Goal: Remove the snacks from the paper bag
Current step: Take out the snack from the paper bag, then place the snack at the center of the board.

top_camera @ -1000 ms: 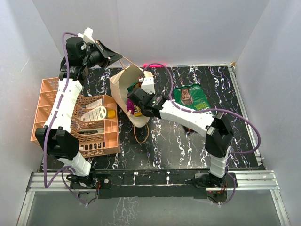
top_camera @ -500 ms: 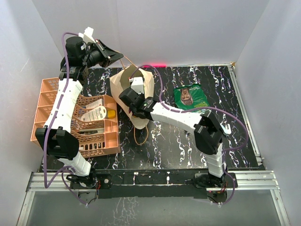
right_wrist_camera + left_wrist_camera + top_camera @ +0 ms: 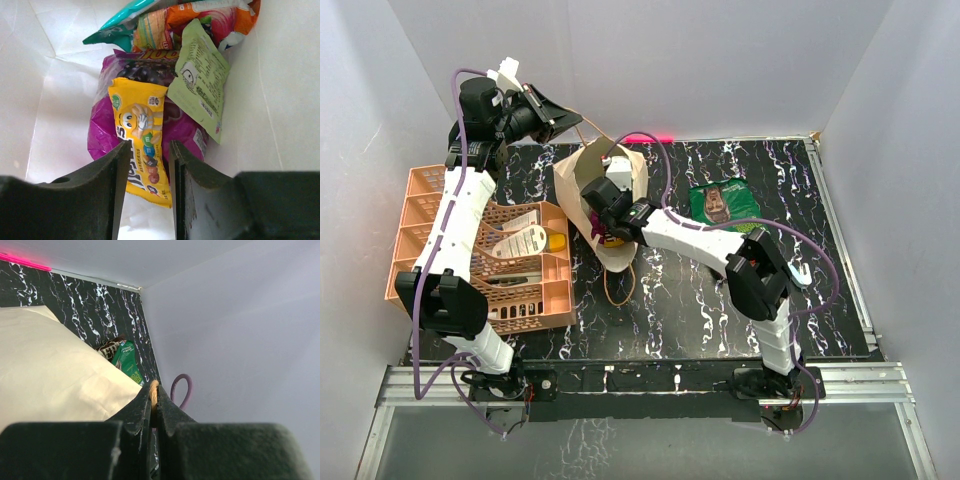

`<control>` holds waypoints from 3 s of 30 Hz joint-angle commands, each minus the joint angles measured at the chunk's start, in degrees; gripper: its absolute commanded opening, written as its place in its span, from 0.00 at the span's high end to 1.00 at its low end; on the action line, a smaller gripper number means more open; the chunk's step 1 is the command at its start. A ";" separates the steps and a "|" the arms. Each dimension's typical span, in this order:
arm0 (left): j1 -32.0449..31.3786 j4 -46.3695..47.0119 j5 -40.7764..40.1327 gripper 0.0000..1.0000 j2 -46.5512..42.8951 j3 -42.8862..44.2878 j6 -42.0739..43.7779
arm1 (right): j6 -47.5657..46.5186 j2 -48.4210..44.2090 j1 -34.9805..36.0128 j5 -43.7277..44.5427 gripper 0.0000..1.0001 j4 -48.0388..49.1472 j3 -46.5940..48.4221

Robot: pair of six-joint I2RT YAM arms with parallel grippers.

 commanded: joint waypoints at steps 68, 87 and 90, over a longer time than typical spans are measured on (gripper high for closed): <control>0.55 1.52 -0.45 1.00 -1.39 2.19 0.69 | 56.27 -25.74 -42.27 -14.11 0.93 24.74 -39.09; 0.55 2.29 0.01 1.00 -2.21 0.78 -0.34 | 65.63 -12.44 -43.71 -15.28 0.85 36.99 -43.60; 0.55 1.85 -0.23 1.00 -2.32 1.09 -0.07 | 63.61 -15.77 -43.67 -15.03 0.71 34.90 -44.62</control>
